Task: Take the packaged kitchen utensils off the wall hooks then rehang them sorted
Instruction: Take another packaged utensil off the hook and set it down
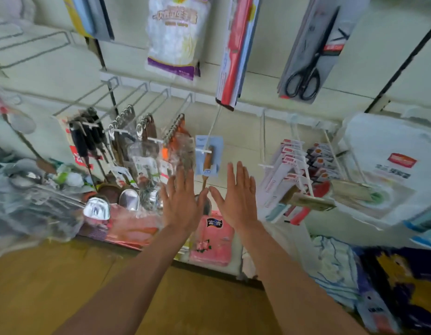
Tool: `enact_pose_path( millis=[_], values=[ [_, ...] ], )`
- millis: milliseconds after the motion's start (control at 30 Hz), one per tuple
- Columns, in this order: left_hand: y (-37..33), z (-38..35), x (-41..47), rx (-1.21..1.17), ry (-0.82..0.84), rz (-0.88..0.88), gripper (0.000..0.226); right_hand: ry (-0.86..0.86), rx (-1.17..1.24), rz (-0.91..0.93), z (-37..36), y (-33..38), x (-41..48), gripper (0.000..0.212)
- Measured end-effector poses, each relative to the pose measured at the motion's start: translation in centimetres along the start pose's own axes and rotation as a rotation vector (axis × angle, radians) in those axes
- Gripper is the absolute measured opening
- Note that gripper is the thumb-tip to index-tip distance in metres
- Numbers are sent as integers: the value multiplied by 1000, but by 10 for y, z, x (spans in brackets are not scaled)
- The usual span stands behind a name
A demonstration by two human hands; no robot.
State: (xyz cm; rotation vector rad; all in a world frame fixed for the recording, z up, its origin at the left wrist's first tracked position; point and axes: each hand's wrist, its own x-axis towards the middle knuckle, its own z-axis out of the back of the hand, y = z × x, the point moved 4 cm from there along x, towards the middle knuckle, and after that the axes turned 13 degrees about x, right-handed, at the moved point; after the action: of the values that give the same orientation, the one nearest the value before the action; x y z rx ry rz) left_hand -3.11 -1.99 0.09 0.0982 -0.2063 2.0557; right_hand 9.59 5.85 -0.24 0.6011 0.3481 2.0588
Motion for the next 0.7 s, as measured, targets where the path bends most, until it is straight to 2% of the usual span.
enact_pose_path(
  millis=[167, 333, 600, 700],
  values=[
    [-17, -33, 5, 28, -161, -21, 60, -106, 28, 98, -17, -23, 19, 84],
    [-20, -73, 13, -35, -221, -30, 55, -204, 34, 212, -35, -31, 36, 78],
    [-17, -109, 32, -171, -146, 22, 51, -323, 68, 322, -56, -33, 56, 58],
    [-18, -107, 44, -308, -85, 100, 50, -338, 218, 276, -54, -25, 64, 54]
  ],
)
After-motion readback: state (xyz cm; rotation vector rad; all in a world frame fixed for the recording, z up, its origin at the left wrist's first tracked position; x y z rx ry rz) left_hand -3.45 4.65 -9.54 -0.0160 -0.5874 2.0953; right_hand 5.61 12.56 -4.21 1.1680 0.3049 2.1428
